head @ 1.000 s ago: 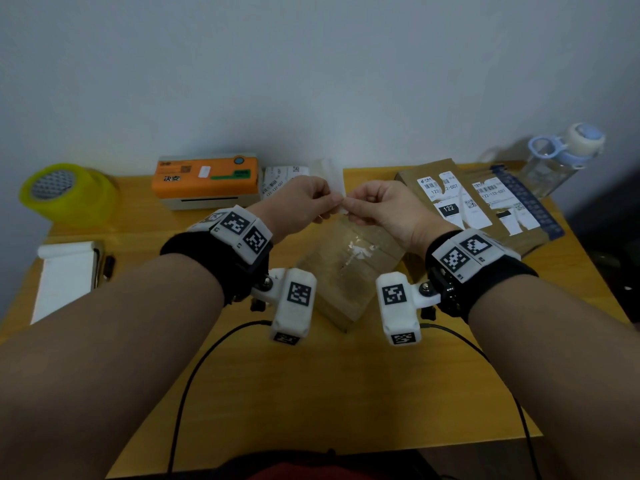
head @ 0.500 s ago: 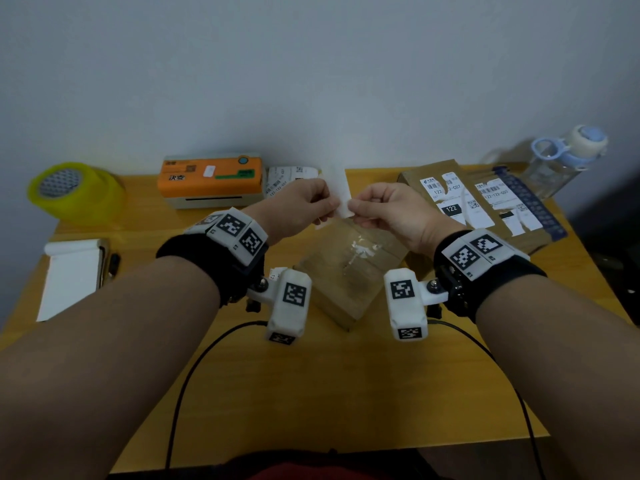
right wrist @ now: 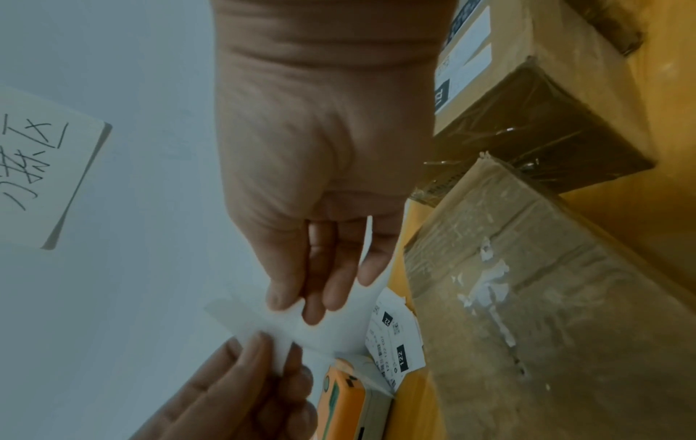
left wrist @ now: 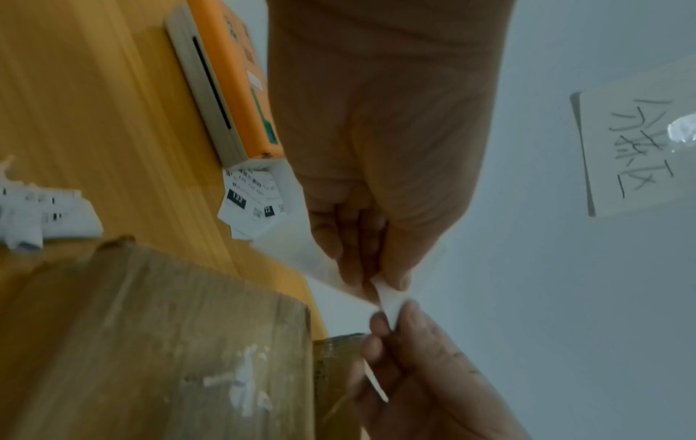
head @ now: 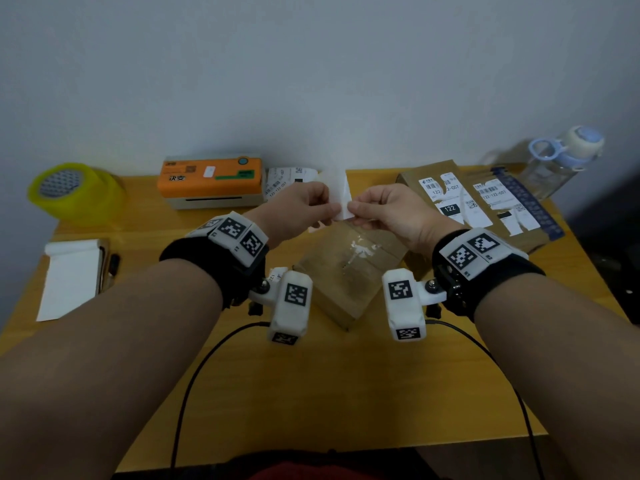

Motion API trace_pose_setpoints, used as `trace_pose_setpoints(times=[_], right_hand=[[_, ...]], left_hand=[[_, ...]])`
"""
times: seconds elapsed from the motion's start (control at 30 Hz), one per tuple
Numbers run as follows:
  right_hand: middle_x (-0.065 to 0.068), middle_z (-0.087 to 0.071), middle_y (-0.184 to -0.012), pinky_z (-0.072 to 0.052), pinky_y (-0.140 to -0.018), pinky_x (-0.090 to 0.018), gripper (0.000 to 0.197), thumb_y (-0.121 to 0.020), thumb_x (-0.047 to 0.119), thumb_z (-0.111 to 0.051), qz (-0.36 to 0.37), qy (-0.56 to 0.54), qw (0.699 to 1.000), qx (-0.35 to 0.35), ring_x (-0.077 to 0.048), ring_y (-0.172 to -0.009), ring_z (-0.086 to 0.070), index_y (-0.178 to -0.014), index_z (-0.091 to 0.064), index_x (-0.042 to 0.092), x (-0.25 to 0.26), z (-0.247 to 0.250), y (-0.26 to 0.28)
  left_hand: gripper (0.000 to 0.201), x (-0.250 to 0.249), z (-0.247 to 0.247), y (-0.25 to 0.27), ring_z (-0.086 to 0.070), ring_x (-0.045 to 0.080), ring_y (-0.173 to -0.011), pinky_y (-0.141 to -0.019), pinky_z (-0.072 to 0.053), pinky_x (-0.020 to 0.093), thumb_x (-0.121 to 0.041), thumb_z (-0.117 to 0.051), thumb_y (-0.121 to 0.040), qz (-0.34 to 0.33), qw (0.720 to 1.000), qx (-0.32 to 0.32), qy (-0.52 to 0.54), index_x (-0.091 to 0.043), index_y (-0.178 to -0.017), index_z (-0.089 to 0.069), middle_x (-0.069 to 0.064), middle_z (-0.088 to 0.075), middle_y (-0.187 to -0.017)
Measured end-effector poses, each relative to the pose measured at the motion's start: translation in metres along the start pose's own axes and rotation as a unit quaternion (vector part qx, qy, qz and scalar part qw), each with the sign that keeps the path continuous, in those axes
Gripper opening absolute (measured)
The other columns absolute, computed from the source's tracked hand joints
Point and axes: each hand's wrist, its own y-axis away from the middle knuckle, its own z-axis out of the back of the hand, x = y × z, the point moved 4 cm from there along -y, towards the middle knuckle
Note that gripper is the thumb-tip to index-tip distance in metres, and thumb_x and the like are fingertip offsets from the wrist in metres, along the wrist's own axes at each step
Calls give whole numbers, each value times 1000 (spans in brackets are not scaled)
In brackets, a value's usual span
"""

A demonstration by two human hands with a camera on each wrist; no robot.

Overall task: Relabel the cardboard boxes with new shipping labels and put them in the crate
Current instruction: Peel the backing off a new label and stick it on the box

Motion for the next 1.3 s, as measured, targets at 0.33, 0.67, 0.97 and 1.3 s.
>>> trace_pose_setpoints(times=[0.33,0.67,0.97,1.3], right_hand=[[-5,-71,-89,-58,-77,-25,18,-88,2,-61,-26,-46,998,30,-14,-79,-70,-102,-65,11,-5,7,5],[-24,-65,-113,-53,-92,-38,35,-96,15,-42,-52,-224,972,58,-31,-100,-66,-122,-54,-5,-2,-18,8],[-5,-64,-73,-55,-66,-30,18,-89,20,-64,22,-20,995,-100,-16,-70,-62,-72,-64,15,4,-15,-2],[-5,-67,-76,-54,-64,-27,17,-90,19,-62,3,-112,991,-78,-17,-71,-63,-75,-66,13,1,-18,1]], left_hand=[[10,1,7,11,-51,7,-60,-62,-43,21,-8,-55,-92,36,998,58,5,-11,-85,-49,-2,-59,-68],[5,4,0,7,-57,-3,-52,-47,-39,6,-8,-56,-89,54,995,-60,50,-11,-84,-57,0,-62,-71],[18,3,-4,3,-51,15,-66,-60,-42,23,-22,-54,-90,63,994,-79,38,-6,-82,-58,10,-57,-75],[36,3,-1,6,-52,19,-80,-75,-45,33,-28,-54,-94,37,988,-116,98,8,-98,-59,17,-58,-93]])
